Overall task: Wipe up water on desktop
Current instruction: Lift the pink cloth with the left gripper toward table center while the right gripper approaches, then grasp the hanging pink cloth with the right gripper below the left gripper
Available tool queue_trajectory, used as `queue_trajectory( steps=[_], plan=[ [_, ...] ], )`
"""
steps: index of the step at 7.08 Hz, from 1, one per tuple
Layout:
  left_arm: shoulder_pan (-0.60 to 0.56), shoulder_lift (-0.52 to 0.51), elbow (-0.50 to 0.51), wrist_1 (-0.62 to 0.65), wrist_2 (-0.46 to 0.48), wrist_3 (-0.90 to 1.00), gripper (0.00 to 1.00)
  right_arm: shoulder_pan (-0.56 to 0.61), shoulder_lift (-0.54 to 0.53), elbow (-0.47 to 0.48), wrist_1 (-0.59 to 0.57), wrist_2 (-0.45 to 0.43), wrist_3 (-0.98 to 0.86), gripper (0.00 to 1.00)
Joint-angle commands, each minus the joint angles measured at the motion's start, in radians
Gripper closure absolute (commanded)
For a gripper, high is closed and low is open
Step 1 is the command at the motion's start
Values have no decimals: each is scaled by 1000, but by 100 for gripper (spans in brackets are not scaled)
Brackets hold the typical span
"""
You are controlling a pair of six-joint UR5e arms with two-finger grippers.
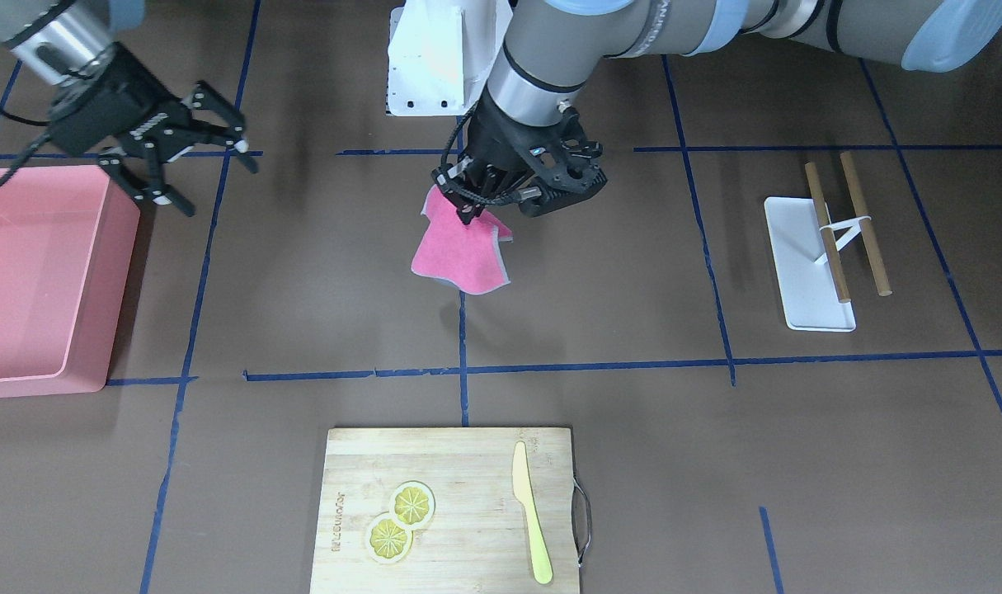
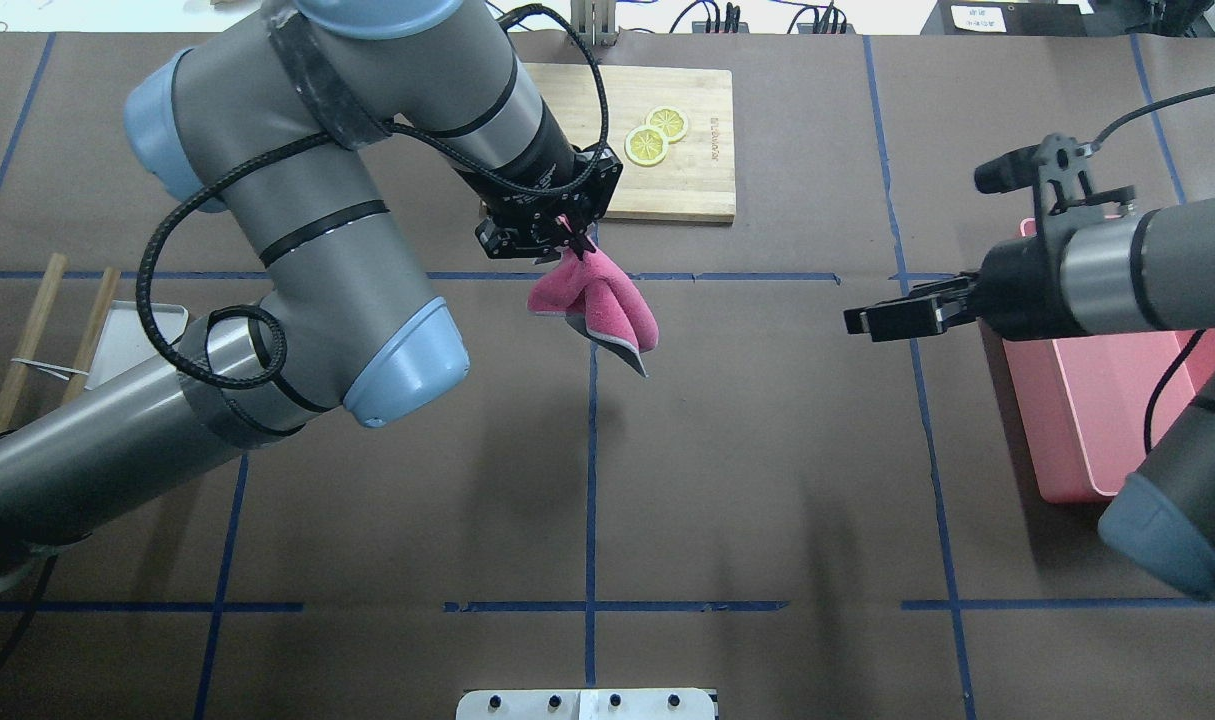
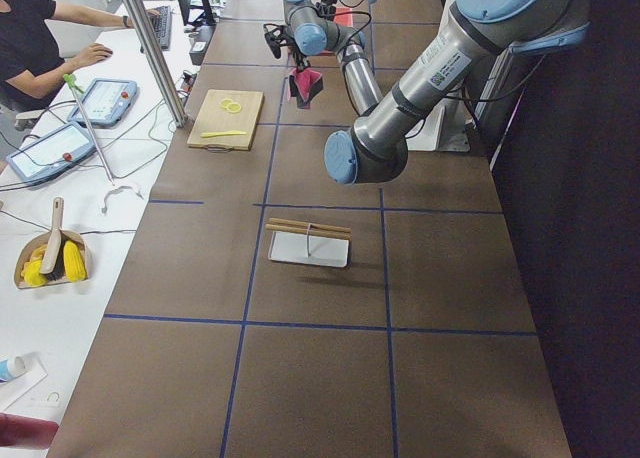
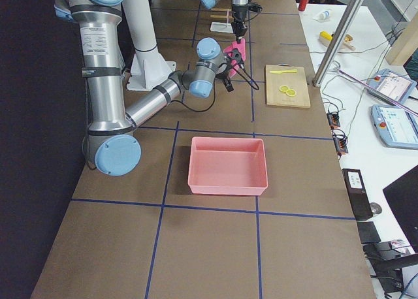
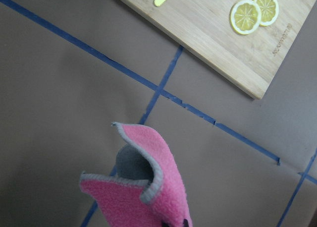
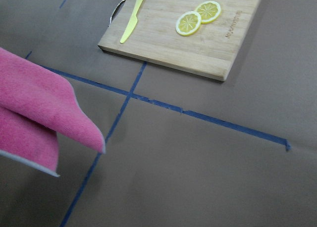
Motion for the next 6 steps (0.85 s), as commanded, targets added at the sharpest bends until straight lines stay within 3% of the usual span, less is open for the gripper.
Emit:
queue_trajectory(
  steps=[1,4,6],
  plan=[
    [6,-70,65,0,1,-68,100,-201,96,-7,-7,-221,8,1],
    [51,-71,65,5,3,-102,100,-344,255,-62,-105,-464,-8,1],
    [65,-69,42,5,3,-148,100,-398,273,-70,-119,-652,-84,1]
  ],
)
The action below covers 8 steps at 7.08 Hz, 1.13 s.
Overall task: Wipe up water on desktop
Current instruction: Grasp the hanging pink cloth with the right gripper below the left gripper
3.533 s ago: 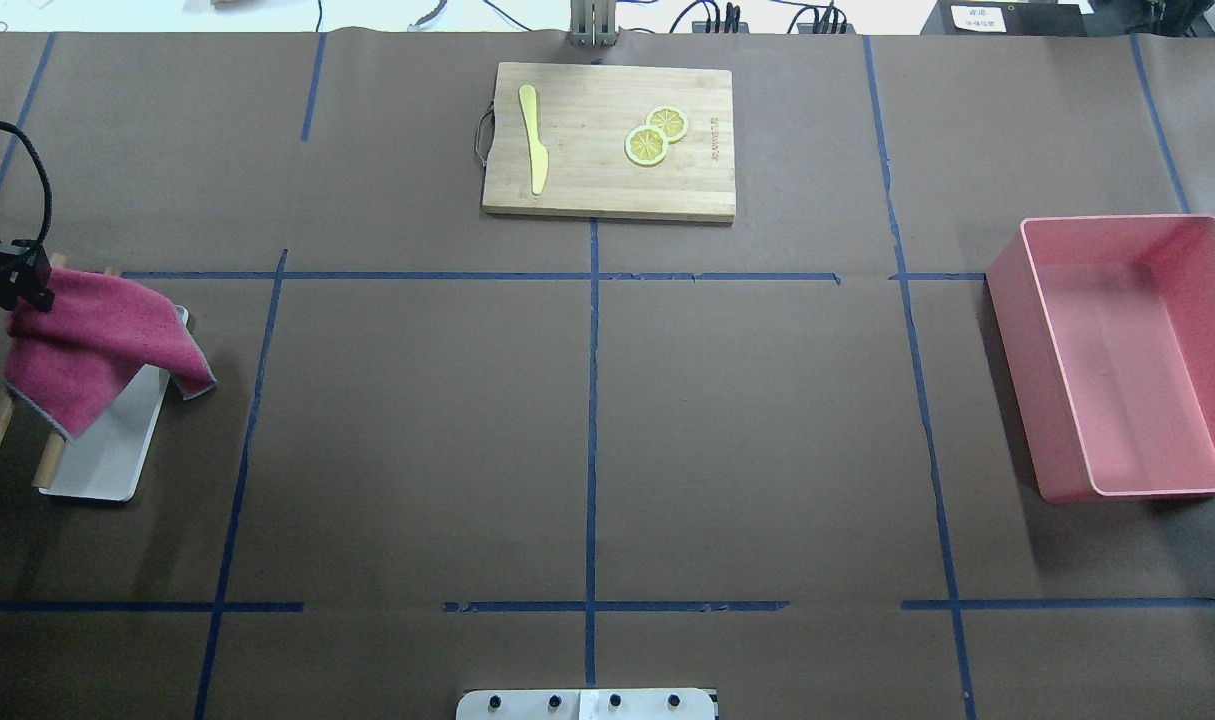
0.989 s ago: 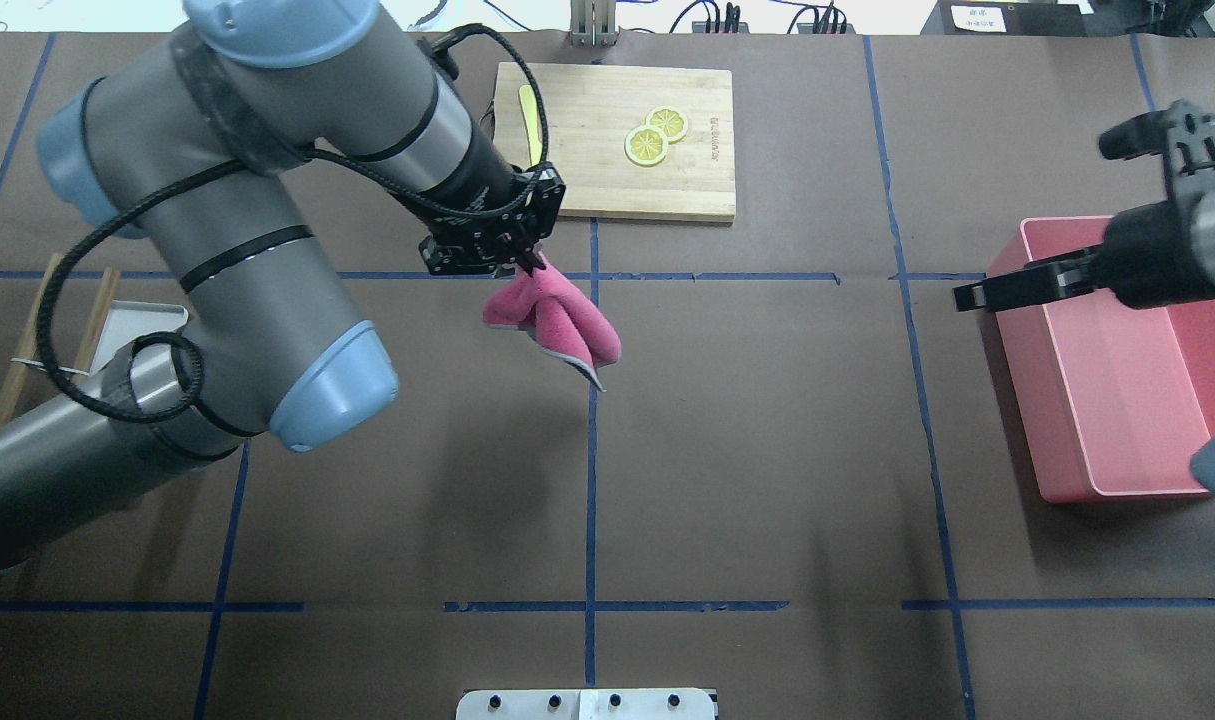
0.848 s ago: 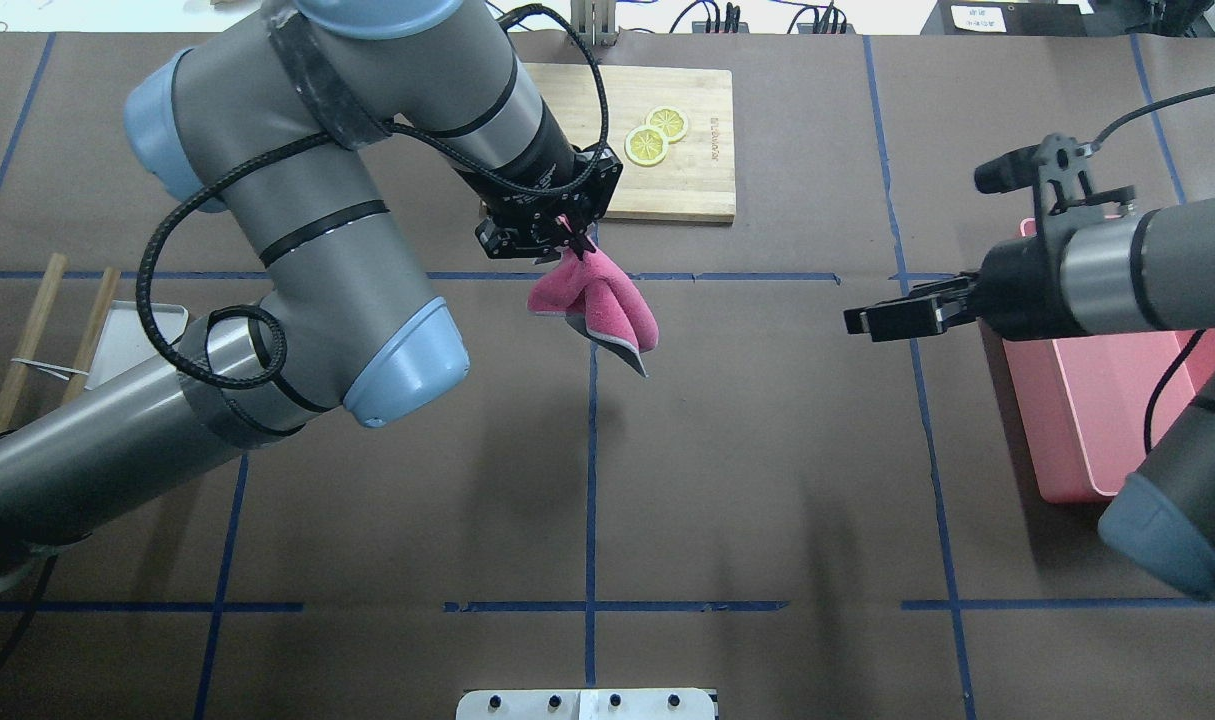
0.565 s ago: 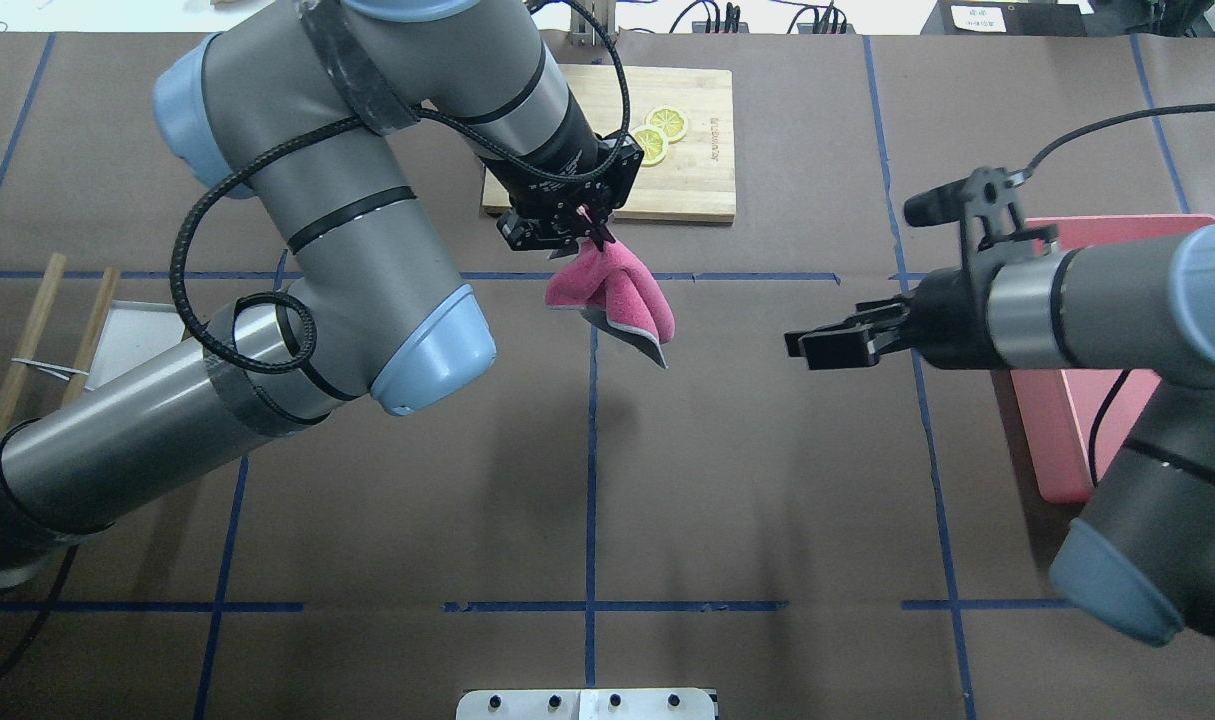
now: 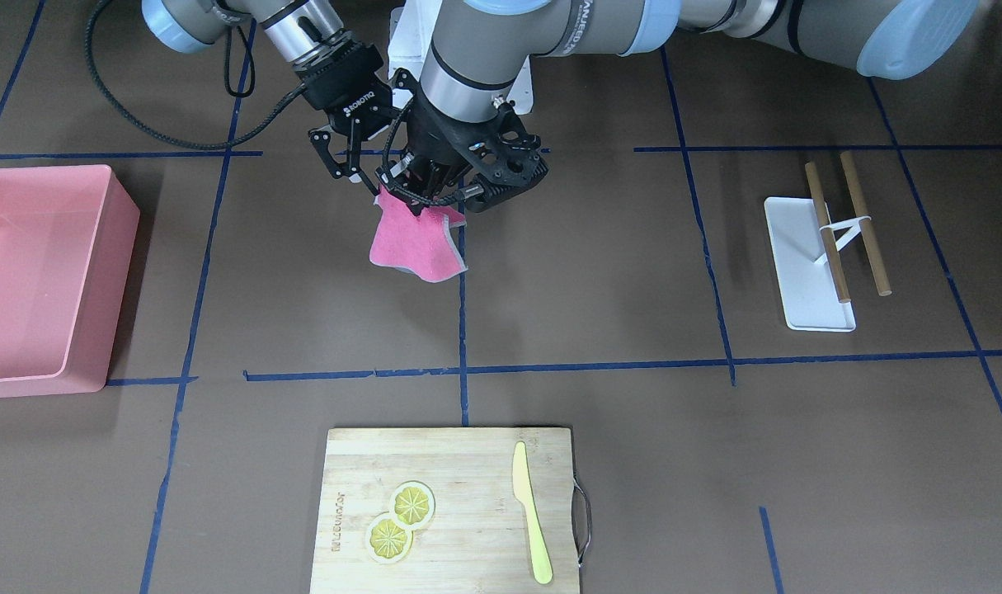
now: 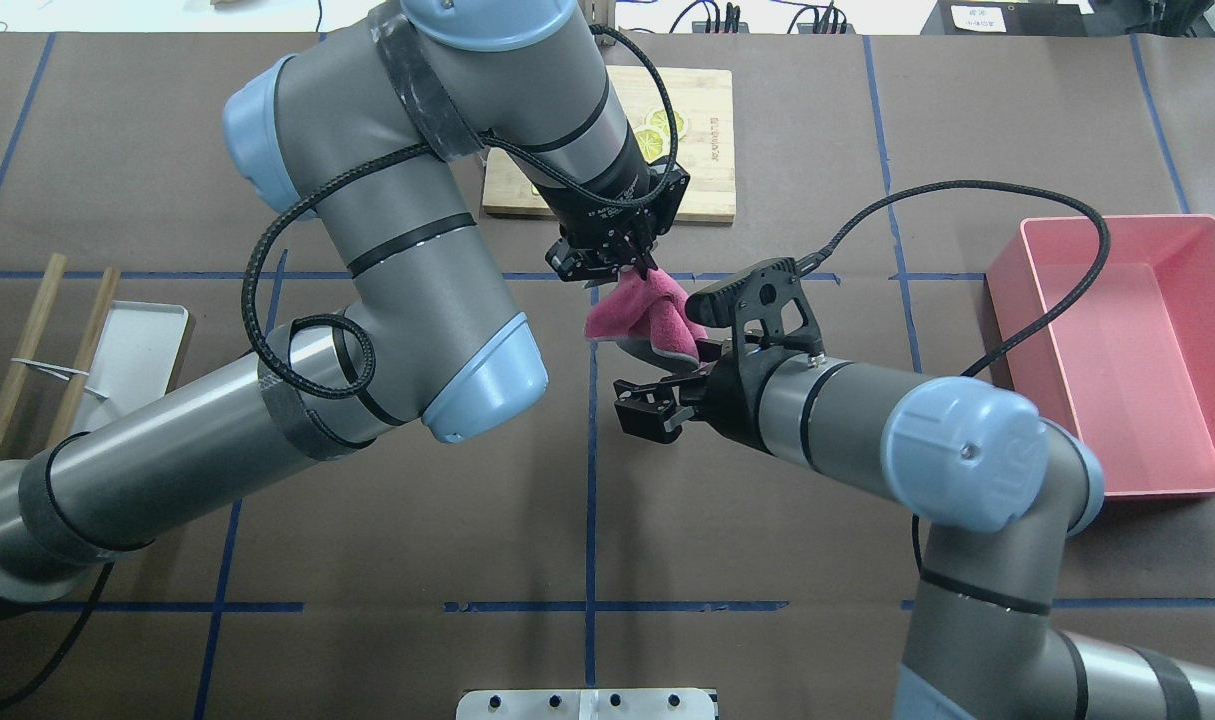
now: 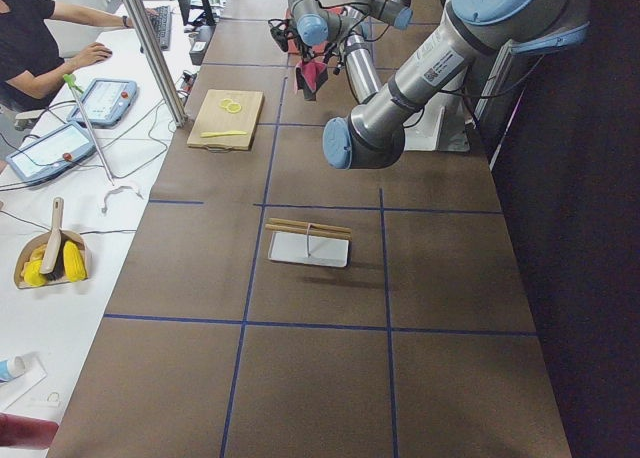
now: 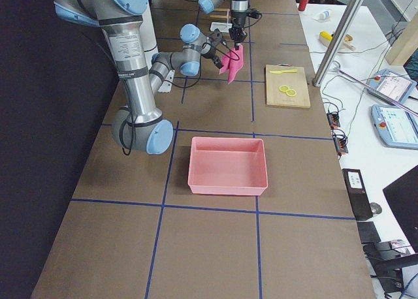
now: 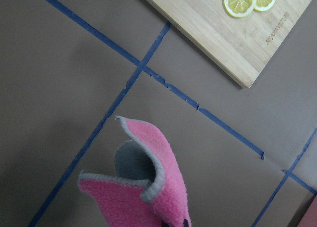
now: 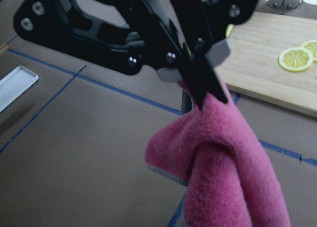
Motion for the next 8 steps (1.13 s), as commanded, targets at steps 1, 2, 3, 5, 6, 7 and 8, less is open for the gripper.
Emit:
queue_trajectory(
  steps=[1,2,3,5,6,7,8],
  plan=[
    [15,2,-15,0,2,-31,100,-50,18,-13,-14,-158,-52,2],
    [15,5,-23,0,2,-31,100,-59,18,-15,-14,-193,-52,2],
    [13,7,-30,12,2,-31,100,-79,15,-15,-14,-241,-52,2],
    [13,75,-125,40,0,-31,100,-85,15,-15,-14,-263,-52,2],
    [13,120,-192,51,-1,-30,100,-85,15,-15,-14,-269,-52,2],
    [13,126,-197,55,0,-28,100,-88,15,-15,-14,-278,-52,2],
    [15,125,-198,55,-1,-27,100,-90,20,-15,-14,-284,-52,2]
  ],
)
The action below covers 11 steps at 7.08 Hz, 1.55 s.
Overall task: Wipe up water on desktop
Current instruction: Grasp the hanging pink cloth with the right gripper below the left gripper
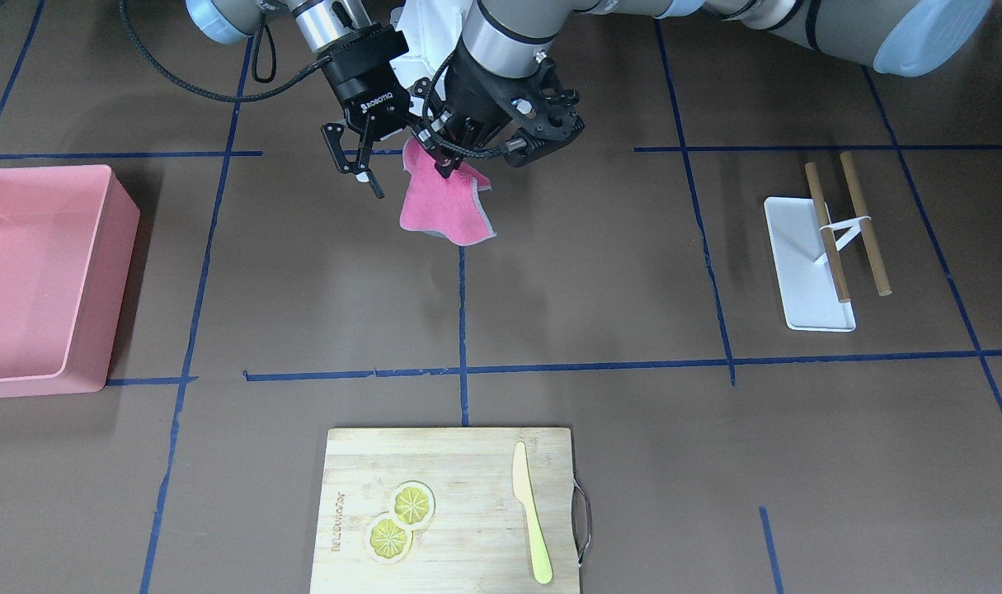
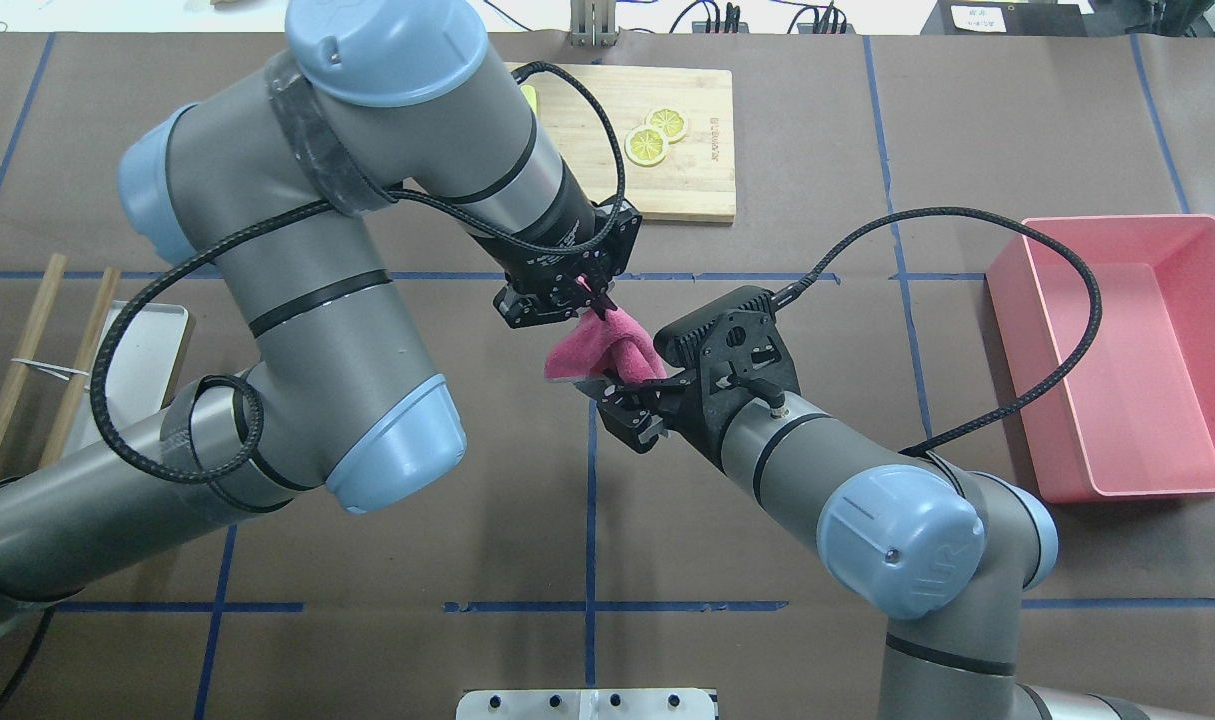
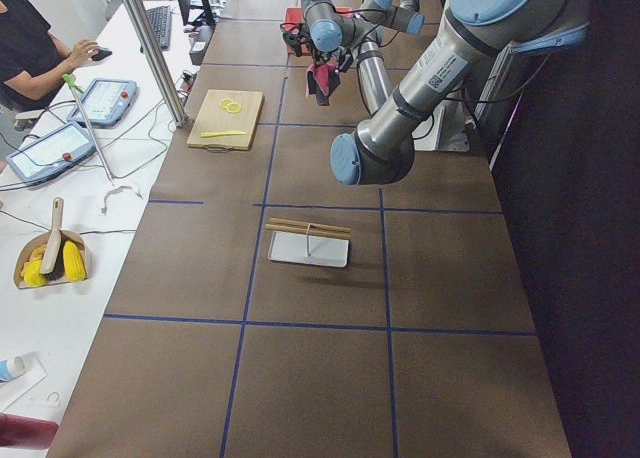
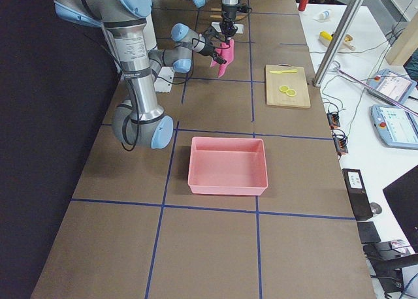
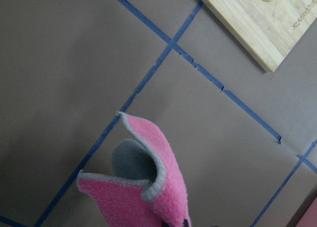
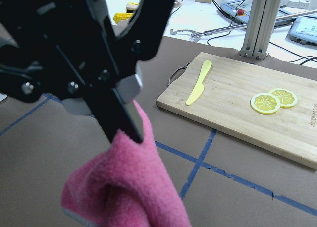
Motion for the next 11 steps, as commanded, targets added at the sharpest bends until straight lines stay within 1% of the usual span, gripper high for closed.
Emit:
queue_trajectory(
  steps=[1,2,3,4,5,6,7,8,9,10,11],
  plan=[
    [3,-2,-11,3,-1,2,100,-5,5,-2,0,-10,0,2],
    [7,-6,-14,3,-2,0,100,-11,3,-2,0,-10,2,3],
    [13,-8,-14,3,-2,0,100,-19,5,-2,0,-10,2,8],
    [18,-8,-14,3,-2,0,100,-24,5,0,0,-12,2,22],
    [20,-8,-14,1,-2,0,100,-30,3,0,0,-22,2,42],
    [21,-8,-13,1,-1,2,100,-47,2,0,0,-54,2,66],
    [21,-6,-11,0,-1,5,99,-62,-4,0,0,-84,2,81],
    [21,-5,-10,0,-1,6,94,-77,-9,-2,-3,-113,2,97],
    [21,-5,-10,0,1,8,84,-82,-1,-2,-32,-121,2,99],
    [21,-5,-10,0,1,9,67,-82,0,0,-72,-137,3,99],
    [21,-5,-10,0,2,9,38,-84,3,5,-99,-147,3,98]
  ],
)
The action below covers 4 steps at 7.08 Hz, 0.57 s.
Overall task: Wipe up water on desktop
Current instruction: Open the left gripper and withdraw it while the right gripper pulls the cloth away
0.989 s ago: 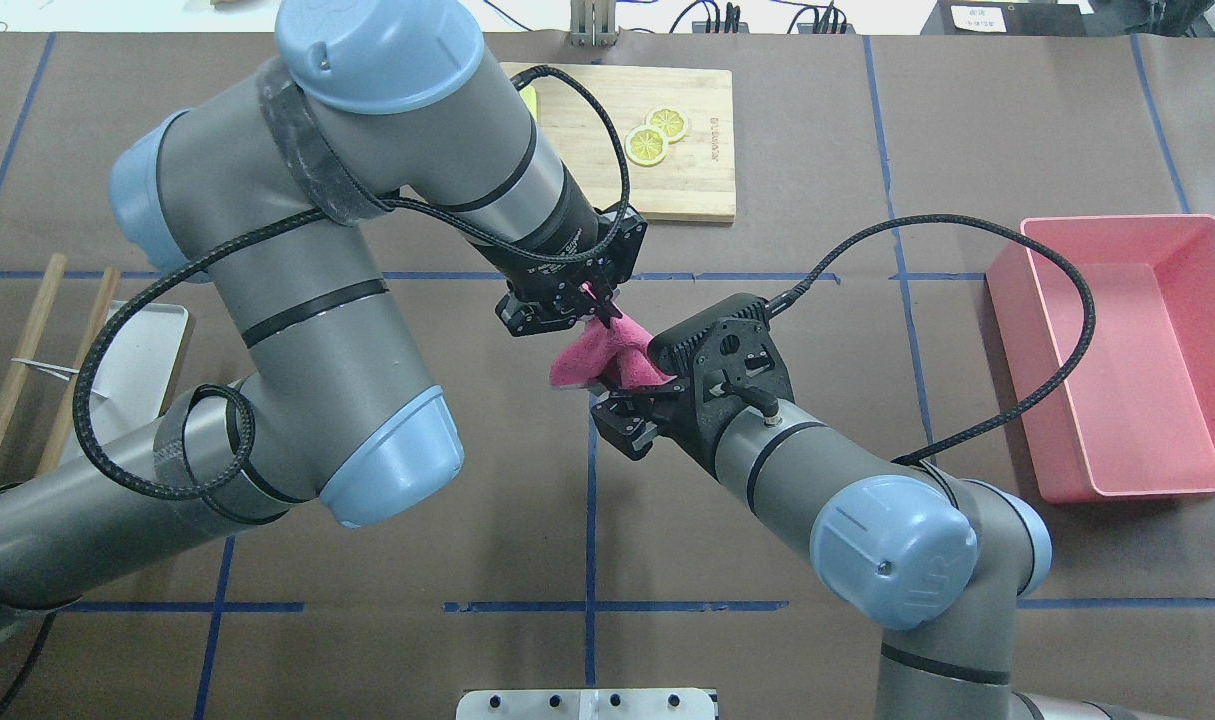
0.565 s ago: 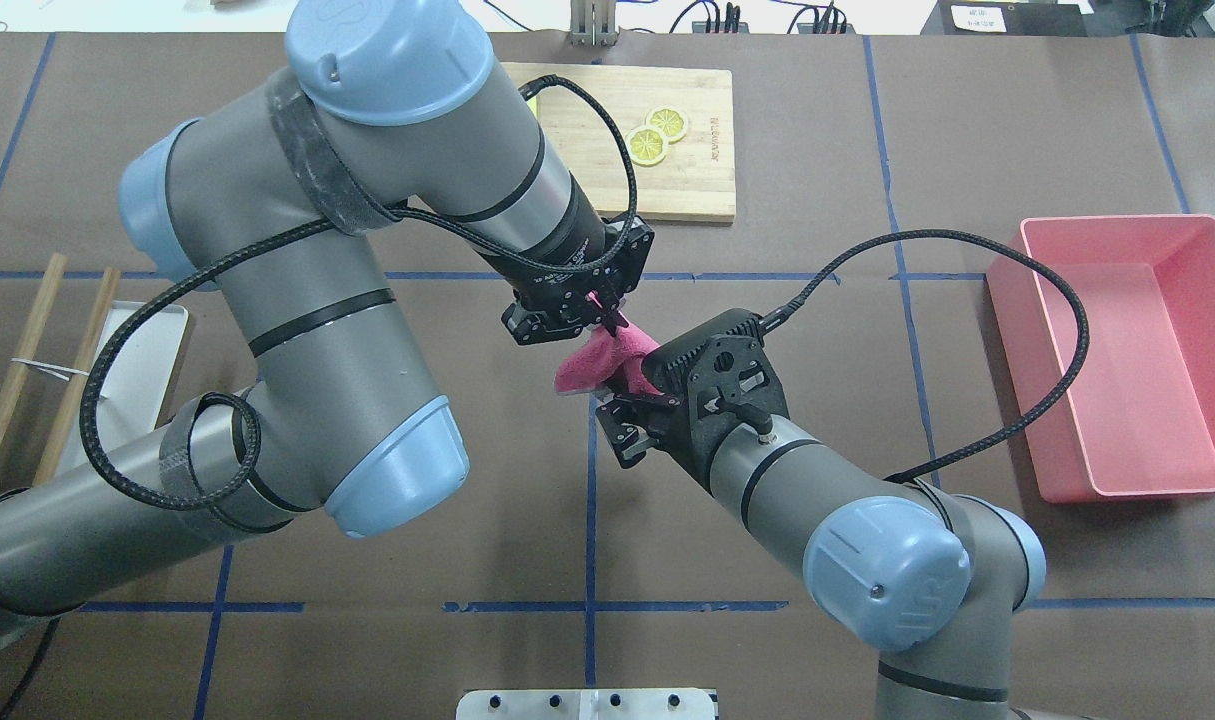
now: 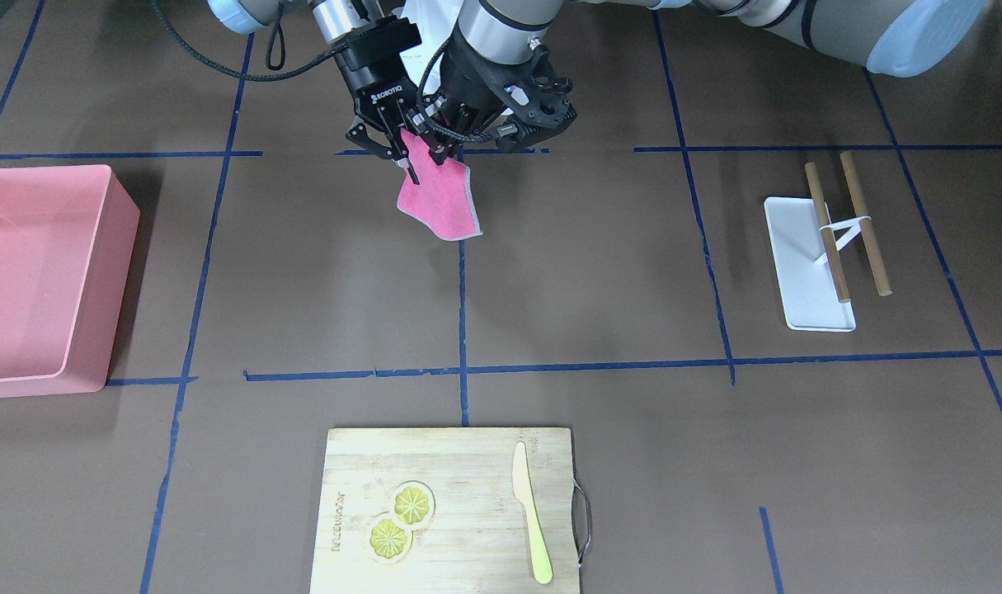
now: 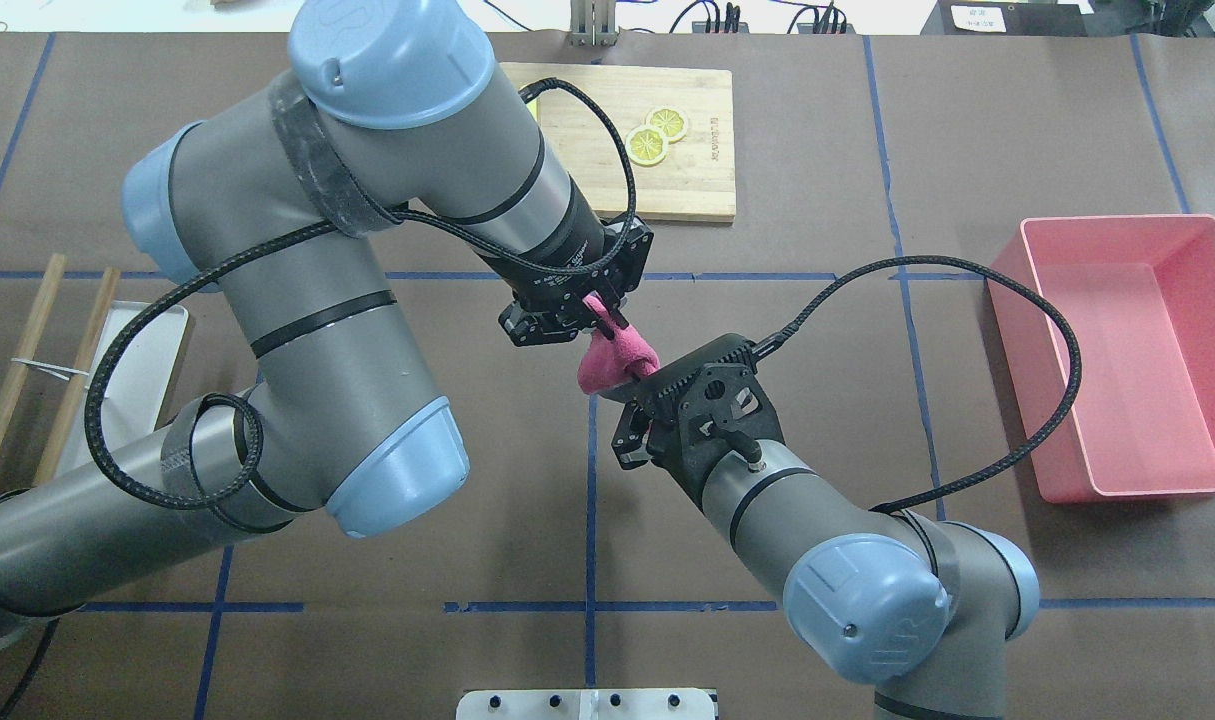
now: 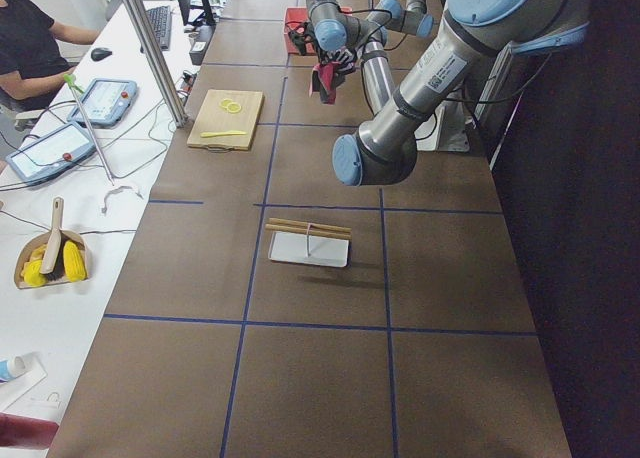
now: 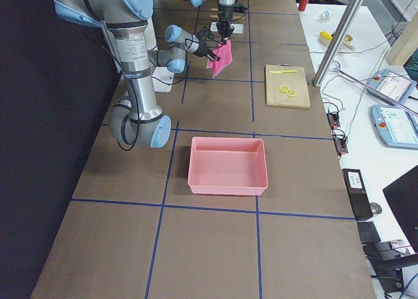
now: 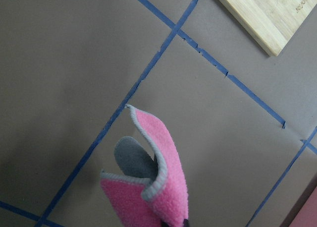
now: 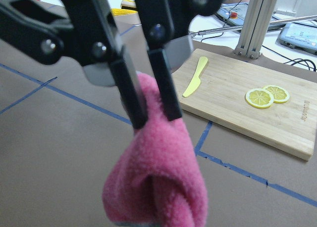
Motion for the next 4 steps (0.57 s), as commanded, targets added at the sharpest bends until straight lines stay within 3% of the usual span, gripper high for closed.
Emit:
queue_trajectory(
  steps=[1,2,4],
  plan=[
    [0,-1,-3,0,1,2,20,-2,2,6,-36,-16,13,100],
    [-3,5,-12,0,3,4,8,-1,-1,7,-36,-16,16,100],
    [-66,69,-92,2,3,36,8,8,-39,19,-76,15,16,100]
  ],
)
